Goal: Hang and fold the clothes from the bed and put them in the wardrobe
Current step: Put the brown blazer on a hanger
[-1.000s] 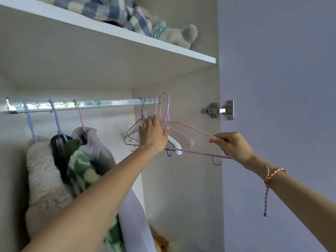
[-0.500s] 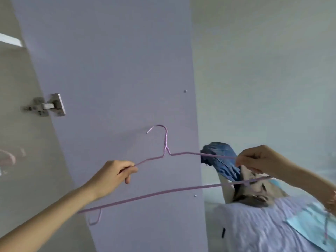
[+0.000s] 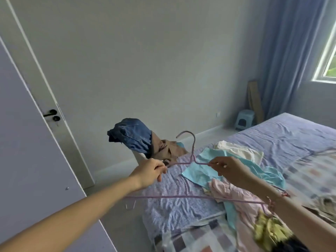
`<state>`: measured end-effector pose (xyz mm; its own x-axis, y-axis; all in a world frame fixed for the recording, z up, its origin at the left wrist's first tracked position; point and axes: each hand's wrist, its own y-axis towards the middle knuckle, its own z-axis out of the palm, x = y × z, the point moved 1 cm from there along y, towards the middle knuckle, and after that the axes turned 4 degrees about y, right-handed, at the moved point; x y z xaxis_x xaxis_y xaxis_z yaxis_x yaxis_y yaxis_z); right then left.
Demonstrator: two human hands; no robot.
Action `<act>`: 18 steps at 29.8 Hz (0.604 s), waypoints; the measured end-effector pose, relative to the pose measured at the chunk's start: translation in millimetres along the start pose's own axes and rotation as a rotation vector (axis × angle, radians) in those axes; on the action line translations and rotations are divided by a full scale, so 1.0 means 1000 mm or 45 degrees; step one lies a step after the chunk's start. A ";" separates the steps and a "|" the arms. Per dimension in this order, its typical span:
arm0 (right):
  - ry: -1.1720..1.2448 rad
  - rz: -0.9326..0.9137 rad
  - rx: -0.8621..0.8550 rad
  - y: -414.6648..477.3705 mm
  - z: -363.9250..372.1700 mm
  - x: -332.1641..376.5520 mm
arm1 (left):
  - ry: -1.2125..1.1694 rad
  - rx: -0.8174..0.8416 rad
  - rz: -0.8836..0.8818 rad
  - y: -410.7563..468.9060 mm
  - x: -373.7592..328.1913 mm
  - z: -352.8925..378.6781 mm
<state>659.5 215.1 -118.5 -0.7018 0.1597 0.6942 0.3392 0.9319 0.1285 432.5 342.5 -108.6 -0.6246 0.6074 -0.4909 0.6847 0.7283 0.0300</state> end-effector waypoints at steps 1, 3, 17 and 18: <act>-0.026 -0.011 -0.029 0.000 0.003 -0.006 | 0.012 0.012 -0.021 0.006 0.000 0.007; -0.094 0.044 -0.078 -0.003 -0.004 -0.042 | 0.122 0.060 -0.058 0.037 -0.010 0.036; -0.055 0.390 -0.191 0.008 0.001 -0.186 | 0.410 0.395 -0.255 0.124 0.017 0.102; -0.041 0.412 -0.202 0.014 0.003 -0.192 | 0.424 0.422 -0.261 0.132 0.021 0.107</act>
<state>796.8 198.7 -252.4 -0.5607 0.4512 0.6943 0.6383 0.7696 0.0154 550.4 417.2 -208.2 -0.8074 0.5699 -0.1524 0.5841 0.7361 -0.3420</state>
